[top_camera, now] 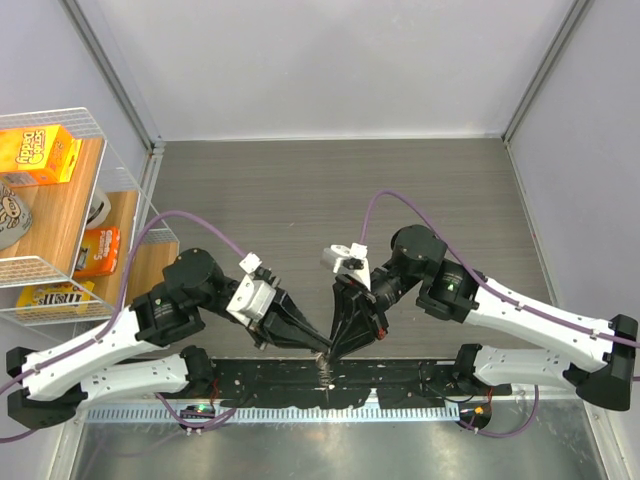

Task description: Put the keys on the keyring

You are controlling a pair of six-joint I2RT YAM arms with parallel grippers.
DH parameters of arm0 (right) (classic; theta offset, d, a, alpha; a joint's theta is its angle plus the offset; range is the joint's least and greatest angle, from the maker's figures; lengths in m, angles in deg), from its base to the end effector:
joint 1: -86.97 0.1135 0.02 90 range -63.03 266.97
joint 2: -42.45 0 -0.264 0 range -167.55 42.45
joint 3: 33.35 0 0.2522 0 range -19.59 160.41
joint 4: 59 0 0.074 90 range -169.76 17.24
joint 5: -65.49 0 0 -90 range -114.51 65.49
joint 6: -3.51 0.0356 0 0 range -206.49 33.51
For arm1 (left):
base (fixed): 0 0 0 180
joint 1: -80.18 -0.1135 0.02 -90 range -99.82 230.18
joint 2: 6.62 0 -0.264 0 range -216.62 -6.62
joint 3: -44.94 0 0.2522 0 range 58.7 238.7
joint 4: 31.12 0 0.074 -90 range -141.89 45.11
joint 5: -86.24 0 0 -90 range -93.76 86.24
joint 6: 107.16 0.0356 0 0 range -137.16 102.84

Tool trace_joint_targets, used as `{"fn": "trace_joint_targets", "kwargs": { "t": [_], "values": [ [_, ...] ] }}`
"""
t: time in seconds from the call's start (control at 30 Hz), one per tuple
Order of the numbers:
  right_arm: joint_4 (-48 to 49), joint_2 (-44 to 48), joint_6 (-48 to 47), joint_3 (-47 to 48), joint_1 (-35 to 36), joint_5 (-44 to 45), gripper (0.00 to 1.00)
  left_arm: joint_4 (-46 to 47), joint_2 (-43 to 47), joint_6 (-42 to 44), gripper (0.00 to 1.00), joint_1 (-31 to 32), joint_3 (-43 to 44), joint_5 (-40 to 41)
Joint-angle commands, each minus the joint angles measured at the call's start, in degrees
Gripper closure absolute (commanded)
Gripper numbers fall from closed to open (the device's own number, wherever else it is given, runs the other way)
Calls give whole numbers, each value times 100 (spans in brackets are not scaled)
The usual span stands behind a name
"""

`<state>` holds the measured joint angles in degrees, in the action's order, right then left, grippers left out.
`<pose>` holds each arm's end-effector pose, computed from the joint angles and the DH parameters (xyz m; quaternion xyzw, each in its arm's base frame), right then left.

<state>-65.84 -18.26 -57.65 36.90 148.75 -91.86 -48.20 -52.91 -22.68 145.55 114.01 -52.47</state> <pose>0.0785 0.2157 0.3897 -0.5476 0.4371 0.6972 0.1514 0.0453 -0.1631 0.4117 0.5700 0.3773 -0.6171 0.3898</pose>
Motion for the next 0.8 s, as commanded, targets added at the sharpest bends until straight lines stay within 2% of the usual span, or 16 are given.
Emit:
{"fn": "trace_joint_targets", "kwargs": {
  "t": [0.0,0.1,0.17,0.27,0.53,0.67,0.77],
  "values": [
    [1021,173,314,-50,-8,469,95,-406,-188,209,82,-6,191,915],
    [1512,261,499,-261,-8,495,95,-687,-214,209,73,3,375,1485],
    [1916,305,806,-401,-8,635,95,-889,-267,209,70,-15,498,1785],
    [2427,401,1053,-568,-8,776,95,-1075,-364,192,67,-6,639,1821],
    [3104,753,1097,-902,-8,1224,95,-1128,-408,34,64,3,885,1953],
    [3115,850,1124,-955,-8,1242,95,-1224,-329,-11,64,-6,903,2216],
    [2492,1069,677,-929,-8,1356,95,-1207,-206,-72,63,-15,771,2488]
  ]
}}
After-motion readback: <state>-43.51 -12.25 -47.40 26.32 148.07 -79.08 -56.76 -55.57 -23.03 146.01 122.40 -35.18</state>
